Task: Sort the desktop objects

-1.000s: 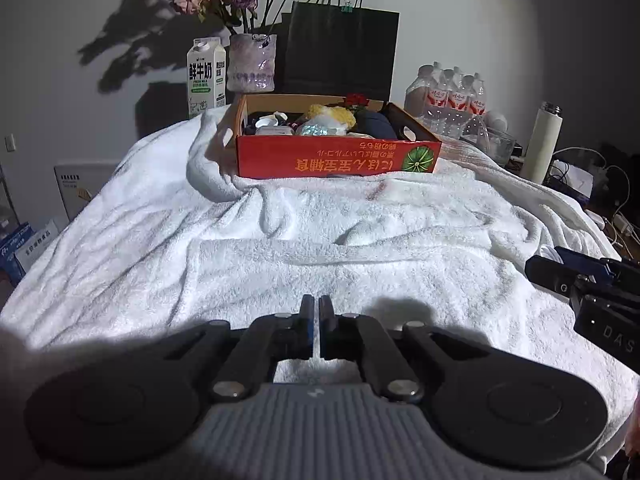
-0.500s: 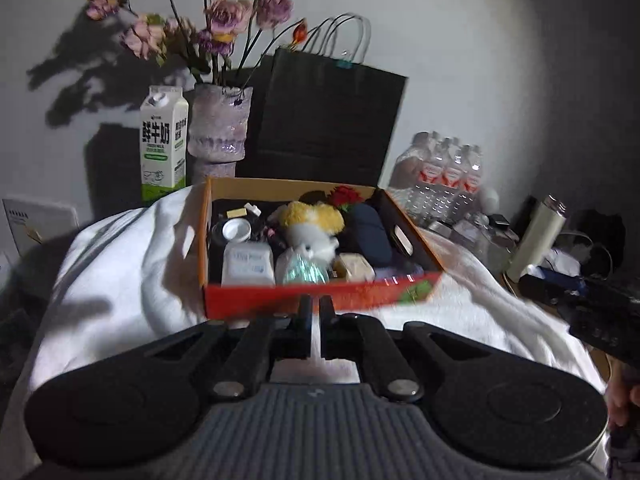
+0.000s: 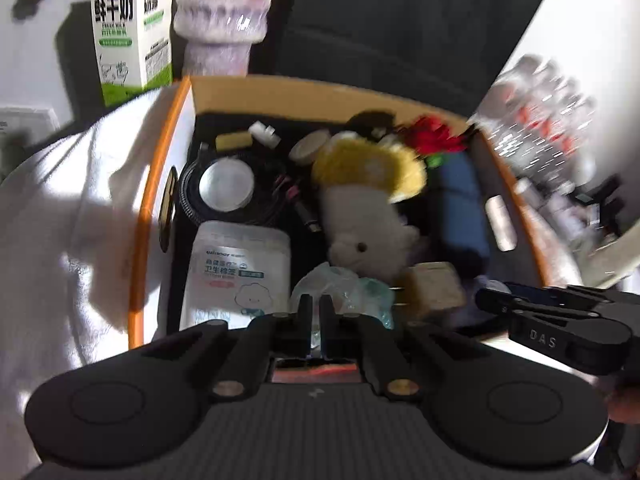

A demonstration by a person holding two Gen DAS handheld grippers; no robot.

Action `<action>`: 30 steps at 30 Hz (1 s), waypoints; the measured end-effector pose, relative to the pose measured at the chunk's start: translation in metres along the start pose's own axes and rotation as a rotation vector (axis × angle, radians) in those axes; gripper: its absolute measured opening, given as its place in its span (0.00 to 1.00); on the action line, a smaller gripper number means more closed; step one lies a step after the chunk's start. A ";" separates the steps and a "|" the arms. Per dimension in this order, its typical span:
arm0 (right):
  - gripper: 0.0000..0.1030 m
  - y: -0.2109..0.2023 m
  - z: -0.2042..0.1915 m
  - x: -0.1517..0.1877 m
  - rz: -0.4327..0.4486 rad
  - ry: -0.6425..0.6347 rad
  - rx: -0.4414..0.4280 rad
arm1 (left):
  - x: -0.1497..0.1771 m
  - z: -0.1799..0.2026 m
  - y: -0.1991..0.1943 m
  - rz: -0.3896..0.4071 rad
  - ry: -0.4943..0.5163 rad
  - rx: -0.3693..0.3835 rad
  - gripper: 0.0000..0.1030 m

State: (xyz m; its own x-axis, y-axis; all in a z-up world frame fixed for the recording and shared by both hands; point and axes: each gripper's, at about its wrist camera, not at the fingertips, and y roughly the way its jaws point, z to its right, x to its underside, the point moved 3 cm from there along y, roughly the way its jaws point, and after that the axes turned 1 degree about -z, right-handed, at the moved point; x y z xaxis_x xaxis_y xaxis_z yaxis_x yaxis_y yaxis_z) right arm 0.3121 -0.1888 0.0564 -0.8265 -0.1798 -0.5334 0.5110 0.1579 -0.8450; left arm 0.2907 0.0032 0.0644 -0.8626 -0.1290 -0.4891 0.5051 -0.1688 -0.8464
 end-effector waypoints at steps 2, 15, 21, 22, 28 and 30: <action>0.27 0.013 -0.003 0.000 -0.044 0.013 0.006 | -0.003 0.002 0.011 -0.025 -0.001 -0.038 0.03; 0.77 -0.035 -0.010 -0.007 0.045 0.028 0.015 | 0.003 0.021 -0.044 0.159 0.084 -0.009 0.99; 0.86 -0.080 0.002 -0.006 0.202 0.090 -0.026 | 0.013 0.028 -0.086 0.278 0.118 -0.044 1.00; 0.87 -0.087 0.000 -0.006 0.218 0.091 -0.031 | 0.015 0.027 -0.091 0.300 0.108 -0.062 1.00; 0.88 -0.123 -0.022 0.008 0.288 0.053 -0.053 | 0.035 0.022 -0.115 0.352 0.076 -0.139 1.00; 0.90 -0.133 -0.028 0.017 0.320 0.053 -0.063 | 0.046 0.020 -0.125 0.357 0.075 -0.165 1.00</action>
State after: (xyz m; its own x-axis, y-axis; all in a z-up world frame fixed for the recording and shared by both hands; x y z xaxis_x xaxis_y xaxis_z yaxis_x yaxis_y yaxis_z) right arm 0.2237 -0.1853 0.1609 -0.6381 -0.0610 -0.7675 0.7327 0.2581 -0.6297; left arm 0.1884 -0.0009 0.1518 -0.6365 -0.0779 -0.7673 0.7675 0.0338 -0.6401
